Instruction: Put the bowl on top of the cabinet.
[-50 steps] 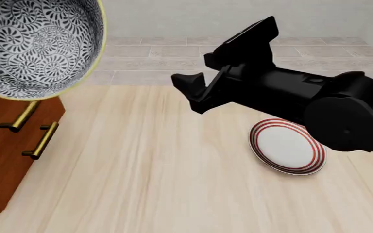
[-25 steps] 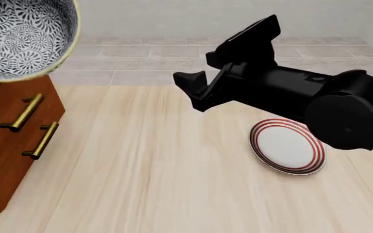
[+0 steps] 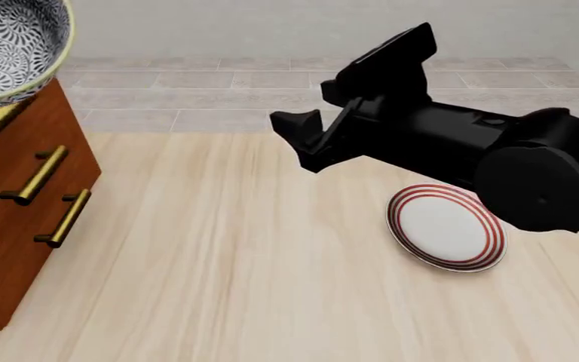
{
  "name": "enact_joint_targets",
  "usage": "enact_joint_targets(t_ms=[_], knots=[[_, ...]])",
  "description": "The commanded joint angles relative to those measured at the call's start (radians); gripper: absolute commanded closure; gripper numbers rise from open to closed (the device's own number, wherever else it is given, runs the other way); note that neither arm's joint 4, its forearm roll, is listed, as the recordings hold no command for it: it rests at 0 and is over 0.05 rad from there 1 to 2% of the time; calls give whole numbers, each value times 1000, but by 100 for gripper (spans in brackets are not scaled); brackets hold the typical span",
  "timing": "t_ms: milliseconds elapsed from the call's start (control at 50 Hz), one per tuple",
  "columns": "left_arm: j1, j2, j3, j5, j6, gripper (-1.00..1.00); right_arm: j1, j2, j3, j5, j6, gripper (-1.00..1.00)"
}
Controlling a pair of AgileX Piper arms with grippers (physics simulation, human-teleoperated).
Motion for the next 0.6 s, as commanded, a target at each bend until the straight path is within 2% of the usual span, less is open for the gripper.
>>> enact_joint_targets(t_ms=[20,180,500,600], knots=[[85,59,-76,7,5,100,-3,5,0,-2,2,-100],[127,91,-70,-25,-15,100,3,6,2,-3,4,-100],[215,147,-96,-58,4,100,-2,4,2,-3,3,-100],[243,166,-100,-71,-22,100,-2,8,1,-4,5,-100]])
